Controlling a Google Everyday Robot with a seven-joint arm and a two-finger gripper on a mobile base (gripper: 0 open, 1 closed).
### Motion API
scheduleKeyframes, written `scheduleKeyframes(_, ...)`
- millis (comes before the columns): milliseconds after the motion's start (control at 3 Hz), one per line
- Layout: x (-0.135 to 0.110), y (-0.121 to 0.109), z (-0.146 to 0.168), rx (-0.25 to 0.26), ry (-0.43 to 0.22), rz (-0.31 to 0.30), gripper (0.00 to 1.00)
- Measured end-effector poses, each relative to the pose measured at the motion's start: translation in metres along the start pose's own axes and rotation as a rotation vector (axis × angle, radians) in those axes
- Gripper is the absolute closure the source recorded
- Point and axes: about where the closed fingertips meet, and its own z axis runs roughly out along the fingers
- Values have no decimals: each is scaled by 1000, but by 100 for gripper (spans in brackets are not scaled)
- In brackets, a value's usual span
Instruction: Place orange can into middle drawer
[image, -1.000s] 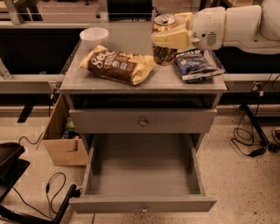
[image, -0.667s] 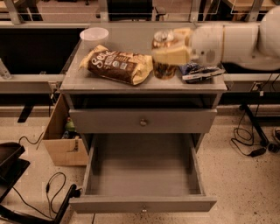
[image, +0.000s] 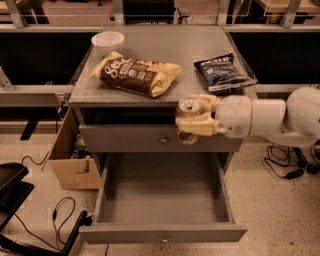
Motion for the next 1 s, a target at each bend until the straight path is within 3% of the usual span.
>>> scheduleKeyframes(333, 45, 31, 6, -23, 15, 35, 100)
scheduleKeyframes(667, 46, 32, 7, -25, 17, 38, 100)
scheduleKeyframes(1000, 65, 28, 26, -48, 8, 53, 100)
